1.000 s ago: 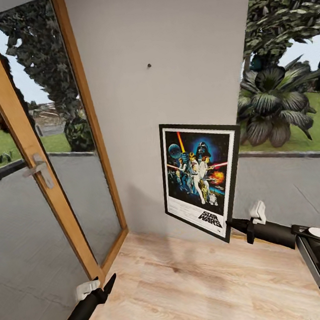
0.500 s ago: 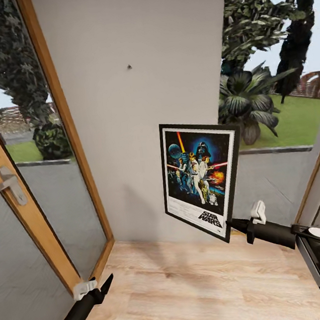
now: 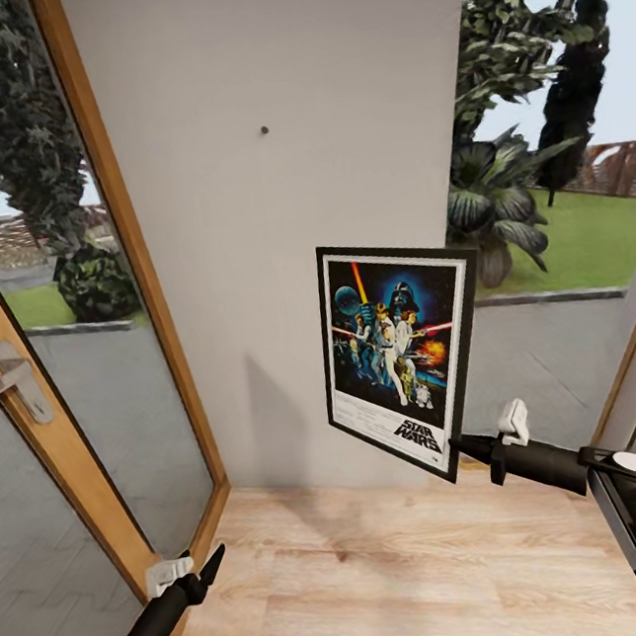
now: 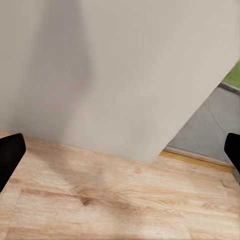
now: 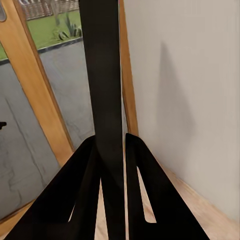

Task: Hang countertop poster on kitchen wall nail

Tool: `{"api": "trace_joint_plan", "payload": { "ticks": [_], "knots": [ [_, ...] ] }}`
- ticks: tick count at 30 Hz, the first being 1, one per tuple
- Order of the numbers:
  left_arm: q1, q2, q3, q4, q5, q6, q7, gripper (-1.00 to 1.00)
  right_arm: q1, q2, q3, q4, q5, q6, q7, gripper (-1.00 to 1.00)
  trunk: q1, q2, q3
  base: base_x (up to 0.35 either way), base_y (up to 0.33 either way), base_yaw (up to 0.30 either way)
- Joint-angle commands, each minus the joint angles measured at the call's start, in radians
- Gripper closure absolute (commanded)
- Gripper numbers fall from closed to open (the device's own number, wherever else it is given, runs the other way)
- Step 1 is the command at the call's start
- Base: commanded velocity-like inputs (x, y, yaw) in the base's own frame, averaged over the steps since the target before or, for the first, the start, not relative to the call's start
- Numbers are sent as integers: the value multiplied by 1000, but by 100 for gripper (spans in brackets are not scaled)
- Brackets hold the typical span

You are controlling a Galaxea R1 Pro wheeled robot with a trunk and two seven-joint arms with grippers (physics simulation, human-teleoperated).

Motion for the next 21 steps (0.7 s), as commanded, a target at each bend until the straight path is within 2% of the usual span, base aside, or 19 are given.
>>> {"api": "trace_joint_plan", "payload": {
  "ticks": [1,7,15,21],
  "knots": [
    [-1,0,2,1,5,0,-7,-100,-1,0,-2,-1,0,11,6,100,1,-2,-2,38,45,-1],
    [-1,0,2,1,5,0,-7,-100,-1,0,-2,-1,0,11,6,100,1,-2,-2,11,13,-48],
    [-1,0,2,1,5,0,-7,-100,-1,0,-1,-1,0,10,6,100,1,-2,-2,2,5,-240],
    [-1,0,2,1,5,0,-7,-100,-1,0,-1,-1,0,10,6,100,1,-2,-2,74,181,-77]
  ]
}}
